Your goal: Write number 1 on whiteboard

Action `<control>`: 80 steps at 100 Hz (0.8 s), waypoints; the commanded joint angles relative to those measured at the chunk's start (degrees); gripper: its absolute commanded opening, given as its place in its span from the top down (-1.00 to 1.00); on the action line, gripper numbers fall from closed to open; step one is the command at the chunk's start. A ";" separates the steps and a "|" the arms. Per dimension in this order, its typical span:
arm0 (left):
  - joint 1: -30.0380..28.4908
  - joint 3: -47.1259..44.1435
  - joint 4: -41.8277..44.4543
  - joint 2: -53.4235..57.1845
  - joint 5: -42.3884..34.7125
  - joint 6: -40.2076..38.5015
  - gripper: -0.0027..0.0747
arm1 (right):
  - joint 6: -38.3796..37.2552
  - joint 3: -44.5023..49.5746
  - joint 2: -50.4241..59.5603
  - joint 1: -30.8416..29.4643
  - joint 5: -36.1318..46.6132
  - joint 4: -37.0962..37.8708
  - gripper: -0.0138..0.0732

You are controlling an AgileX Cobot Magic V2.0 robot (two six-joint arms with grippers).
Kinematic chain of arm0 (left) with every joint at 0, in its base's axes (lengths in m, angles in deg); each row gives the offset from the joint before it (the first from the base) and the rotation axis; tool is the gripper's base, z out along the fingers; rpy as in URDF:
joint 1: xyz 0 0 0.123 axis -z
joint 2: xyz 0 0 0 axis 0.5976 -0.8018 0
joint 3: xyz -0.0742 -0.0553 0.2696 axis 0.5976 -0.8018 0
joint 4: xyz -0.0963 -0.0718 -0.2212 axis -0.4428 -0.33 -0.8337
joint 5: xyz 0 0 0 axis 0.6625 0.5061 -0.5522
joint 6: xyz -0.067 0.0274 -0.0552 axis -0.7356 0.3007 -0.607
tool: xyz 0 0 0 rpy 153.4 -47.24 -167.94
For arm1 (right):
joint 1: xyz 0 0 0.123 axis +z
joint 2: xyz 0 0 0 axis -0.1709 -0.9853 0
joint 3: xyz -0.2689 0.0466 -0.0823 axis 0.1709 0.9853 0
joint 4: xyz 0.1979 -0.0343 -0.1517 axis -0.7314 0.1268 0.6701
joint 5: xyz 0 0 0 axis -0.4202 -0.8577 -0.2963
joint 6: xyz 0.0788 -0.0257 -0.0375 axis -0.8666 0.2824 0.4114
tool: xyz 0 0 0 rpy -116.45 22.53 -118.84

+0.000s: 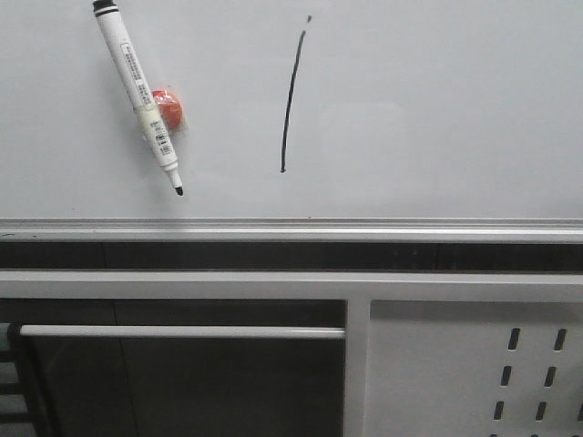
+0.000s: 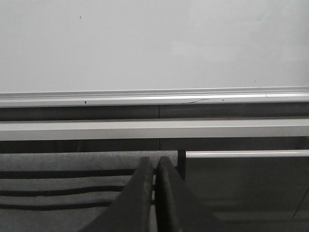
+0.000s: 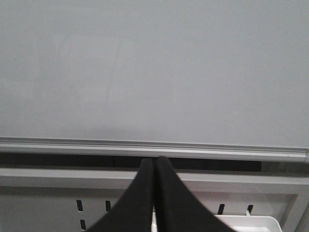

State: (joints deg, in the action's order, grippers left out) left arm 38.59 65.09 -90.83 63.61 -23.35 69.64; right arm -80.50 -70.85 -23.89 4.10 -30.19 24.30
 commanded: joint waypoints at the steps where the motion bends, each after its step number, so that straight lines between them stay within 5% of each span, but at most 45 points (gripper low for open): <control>1: -0.15 -1.41 0.09 1.51 -3.70 -0.58 0.98 | 2.11 1.58 0.91 -0.79 1.31 -0.77 0.80; 19: -0.15 -1.41 0.09 1.51 -3.70 -0.58 0.98 | 3.78 1.58 0.91 -0.79 -7.08 -3.22 0.80; 80: -0.15 -1.41 0.09 1.51 -3.70 -0.58 0.98 | 3.92 1.58 0.91 -0.79 -6.95 -3.38 0.80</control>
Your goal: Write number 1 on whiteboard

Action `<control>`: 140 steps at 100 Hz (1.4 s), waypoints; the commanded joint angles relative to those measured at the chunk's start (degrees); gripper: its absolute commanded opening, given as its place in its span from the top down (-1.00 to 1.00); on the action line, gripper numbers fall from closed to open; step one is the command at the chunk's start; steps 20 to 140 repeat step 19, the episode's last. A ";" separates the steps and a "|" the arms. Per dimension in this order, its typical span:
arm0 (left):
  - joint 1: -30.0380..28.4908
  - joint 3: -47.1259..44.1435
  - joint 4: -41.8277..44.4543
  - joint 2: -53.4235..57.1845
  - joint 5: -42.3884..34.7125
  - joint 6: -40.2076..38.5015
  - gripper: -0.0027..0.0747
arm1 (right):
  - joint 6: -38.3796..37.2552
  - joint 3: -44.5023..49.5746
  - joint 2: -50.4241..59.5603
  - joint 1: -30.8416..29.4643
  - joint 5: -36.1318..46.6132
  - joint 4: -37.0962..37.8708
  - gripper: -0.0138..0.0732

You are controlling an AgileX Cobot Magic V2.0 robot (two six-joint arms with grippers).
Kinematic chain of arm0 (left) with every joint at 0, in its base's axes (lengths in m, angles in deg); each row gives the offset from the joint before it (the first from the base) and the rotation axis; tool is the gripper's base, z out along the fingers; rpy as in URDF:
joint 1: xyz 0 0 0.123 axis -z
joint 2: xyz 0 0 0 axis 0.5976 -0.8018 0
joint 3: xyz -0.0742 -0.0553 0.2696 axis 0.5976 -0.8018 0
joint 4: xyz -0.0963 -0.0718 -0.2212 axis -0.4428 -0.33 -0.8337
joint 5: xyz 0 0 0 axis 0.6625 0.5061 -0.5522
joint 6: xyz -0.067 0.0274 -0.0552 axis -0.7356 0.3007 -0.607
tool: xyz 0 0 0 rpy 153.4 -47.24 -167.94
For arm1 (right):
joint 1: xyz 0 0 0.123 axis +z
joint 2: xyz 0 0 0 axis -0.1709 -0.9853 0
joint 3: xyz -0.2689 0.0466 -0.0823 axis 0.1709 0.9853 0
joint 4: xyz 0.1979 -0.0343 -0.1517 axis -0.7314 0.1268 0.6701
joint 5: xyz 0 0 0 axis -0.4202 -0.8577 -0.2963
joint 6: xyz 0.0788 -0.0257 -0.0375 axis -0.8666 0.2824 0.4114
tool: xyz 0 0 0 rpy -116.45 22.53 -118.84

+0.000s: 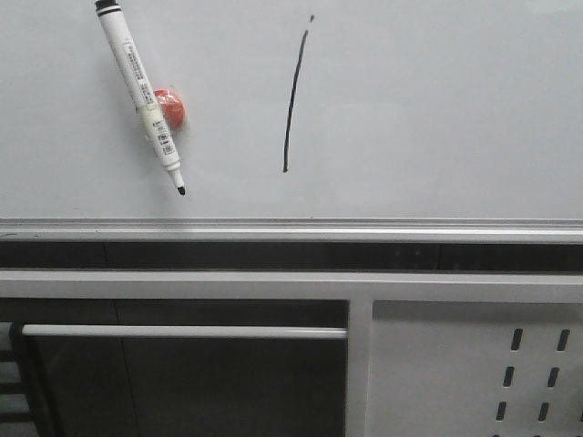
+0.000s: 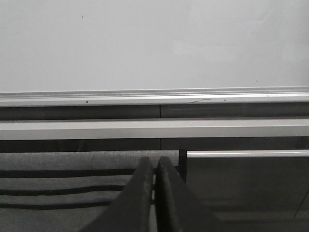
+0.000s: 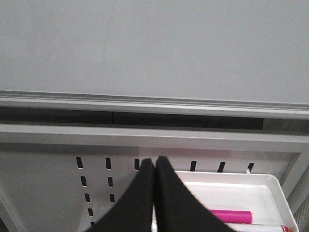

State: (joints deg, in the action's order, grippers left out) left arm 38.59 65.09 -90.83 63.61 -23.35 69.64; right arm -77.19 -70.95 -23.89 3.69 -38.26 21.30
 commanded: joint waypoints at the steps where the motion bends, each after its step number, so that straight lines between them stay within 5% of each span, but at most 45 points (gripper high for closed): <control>1: -0.15 -1.41 0.09 1.51 -3.70 -0.58 0.98 | 0.61 1.68 0.91 -0.39 1.13 -0.38 0.80; 140: -0.15 -1.41 0.09 1.51 -3.70 -0.58 0.98 | 0.61 1.68 0.91 -0.39 1.13 -0.38 0.80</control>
